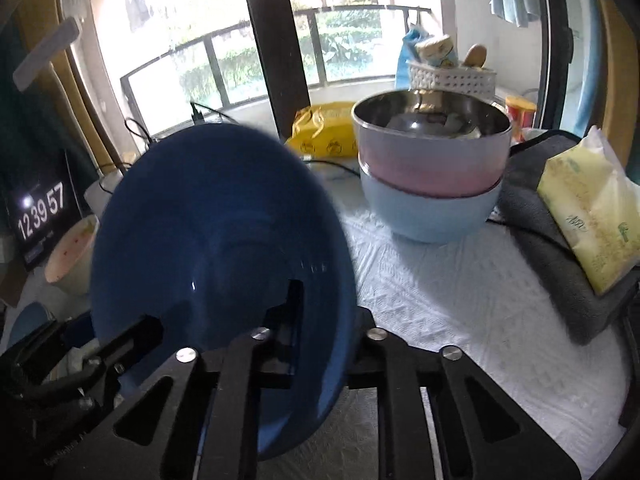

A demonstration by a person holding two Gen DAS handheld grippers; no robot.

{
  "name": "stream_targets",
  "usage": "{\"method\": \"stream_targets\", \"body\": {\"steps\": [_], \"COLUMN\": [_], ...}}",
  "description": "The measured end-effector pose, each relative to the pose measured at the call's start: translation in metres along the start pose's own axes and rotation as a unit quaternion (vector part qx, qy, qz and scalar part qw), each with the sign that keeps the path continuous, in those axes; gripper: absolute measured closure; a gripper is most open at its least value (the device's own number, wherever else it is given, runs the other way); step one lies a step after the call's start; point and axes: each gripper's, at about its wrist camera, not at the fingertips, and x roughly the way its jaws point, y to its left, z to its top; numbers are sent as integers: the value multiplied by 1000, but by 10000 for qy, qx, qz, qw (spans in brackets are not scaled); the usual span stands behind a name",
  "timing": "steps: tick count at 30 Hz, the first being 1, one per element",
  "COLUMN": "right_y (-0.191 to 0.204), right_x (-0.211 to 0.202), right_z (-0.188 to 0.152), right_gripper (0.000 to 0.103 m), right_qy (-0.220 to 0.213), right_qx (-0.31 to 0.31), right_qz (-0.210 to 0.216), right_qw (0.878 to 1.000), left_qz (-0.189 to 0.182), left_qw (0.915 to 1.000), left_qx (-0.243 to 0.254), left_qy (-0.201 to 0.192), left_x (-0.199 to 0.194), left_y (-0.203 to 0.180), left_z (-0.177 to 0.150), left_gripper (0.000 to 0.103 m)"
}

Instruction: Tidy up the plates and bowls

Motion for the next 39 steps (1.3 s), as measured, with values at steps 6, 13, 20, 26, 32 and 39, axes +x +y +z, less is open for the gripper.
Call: {"method": "stream_targets", "body": {"steps": [6, 13, 20, 26, 32, 39], "right_y": [2, 0, 9, 20, 38, 49], "right_x": [-9, -34, -59, -80, -99, -108], "right_z": [-10, -10, -12, -14, -21, -32], "right_gripper": [90, 90, 89, 87, 87, 87], "right_qy": [17, -119, -197, -258, -265, -139], "right_qx": [18, 123, 114, -7, -214, -223], "right_qz": [31, 43, 52, 199, 330, 438], "right_qw": [10000, 9998, 9997, 9995, 9989, 9987], "left_qz": [-49, -266, -536, -604, -568, -562], "left_qw": [9998, 9991, 9979, 9974, 9972, 9975], "left_qx": [-27, 20, -141, -202, -194, -220], "left_qy": [-182, -317, -344, -333, -441, -362], "left_x": [-11, -33, -62, -85, -111, -128], "left_y": [3, 2, 7, 14, 20, 30], "left_z": [1, -3, -3, -11, -21, -37], "left_gripper": [51, 51, 51, 51, 51, 51]}}
